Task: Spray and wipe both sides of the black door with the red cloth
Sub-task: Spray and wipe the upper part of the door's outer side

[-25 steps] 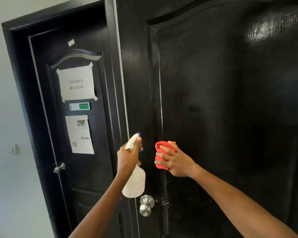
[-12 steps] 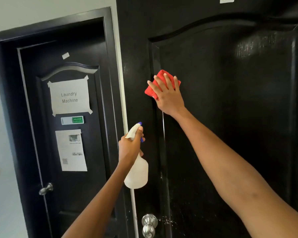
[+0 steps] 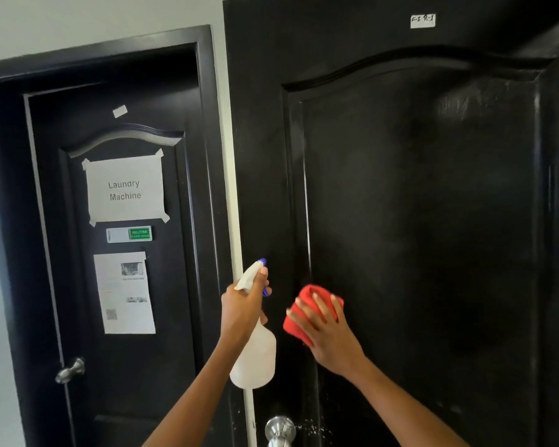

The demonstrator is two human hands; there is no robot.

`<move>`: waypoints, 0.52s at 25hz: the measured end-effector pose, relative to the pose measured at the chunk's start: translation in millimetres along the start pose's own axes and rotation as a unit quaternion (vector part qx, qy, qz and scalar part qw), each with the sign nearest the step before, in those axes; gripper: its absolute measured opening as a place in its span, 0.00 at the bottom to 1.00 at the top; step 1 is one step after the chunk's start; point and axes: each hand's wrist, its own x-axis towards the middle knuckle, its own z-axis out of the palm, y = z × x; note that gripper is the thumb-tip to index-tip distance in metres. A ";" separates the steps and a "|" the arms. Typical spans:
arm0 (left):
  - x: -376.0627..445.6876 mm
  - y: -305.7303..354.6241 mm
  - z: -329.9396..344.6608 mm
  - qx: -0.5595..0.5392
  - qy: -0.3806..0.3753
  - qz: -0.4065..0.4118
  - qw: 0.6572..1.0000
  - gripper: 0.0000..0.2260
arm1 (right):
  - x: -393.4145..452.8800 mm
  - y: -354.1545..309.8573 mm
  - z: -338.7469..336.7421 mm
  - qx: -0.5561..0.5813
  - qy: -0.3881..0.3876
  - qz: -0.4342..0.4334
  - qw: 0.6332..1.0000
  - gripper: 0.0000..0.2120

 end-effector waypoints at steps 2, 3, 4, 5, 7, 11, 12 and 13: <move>-3.9 -3.2 3.4 -0.001 -0.009 -0.012 1.000 0.20 | -17.6 0.6 2.0 -0.022 -0.057 -0.039 0.997 0.47; -4.7 -3.0 5.4 0.001 -0.013 -0.012 1.000 0.21 | -14.9 6.3 -1.8 -0.025 -0.067 -0.049 0.996 0.48; -3.9 0.5 6.7 0.002 -0.015 -0.009 1.000 0.21 | -5.3 13.1 -8.9 -0.025 -0.069 -0.052 0.996 0.48; -1.8 6.3 7.8 -0.001 -0.018 -0.004 1.000 0.21 | 9.2 19.9 -17.9 -0.023 -0.055 -0.048 0.997 0.47; 7.5 23.3 7.9 -0.010 -0.025 0.013 1.000 0.20 | 53.5 36.2 -43.1 -0.019 -0.007 -0.015 1.000 0.44; 31.1 61.0 7.9 -0.014 -0.017 0.054 0.998 0.19 | 159.5 83.5 -110.8 -0.034 0.055 0.032 0.997 0.39; 37.1 69.5 8.4 -0.017 -0.013 0.063 0.998 0.18 | 182.0 94.8 -127.6 -0.040 0.063 0.034 0.997 0.38; 42.7 77.6 9.0 -0.016 -0.008 0.070 0.997 0.18 | 202.2 105.3 -141.8 -0.044 0.071 0.038 0.996 0.37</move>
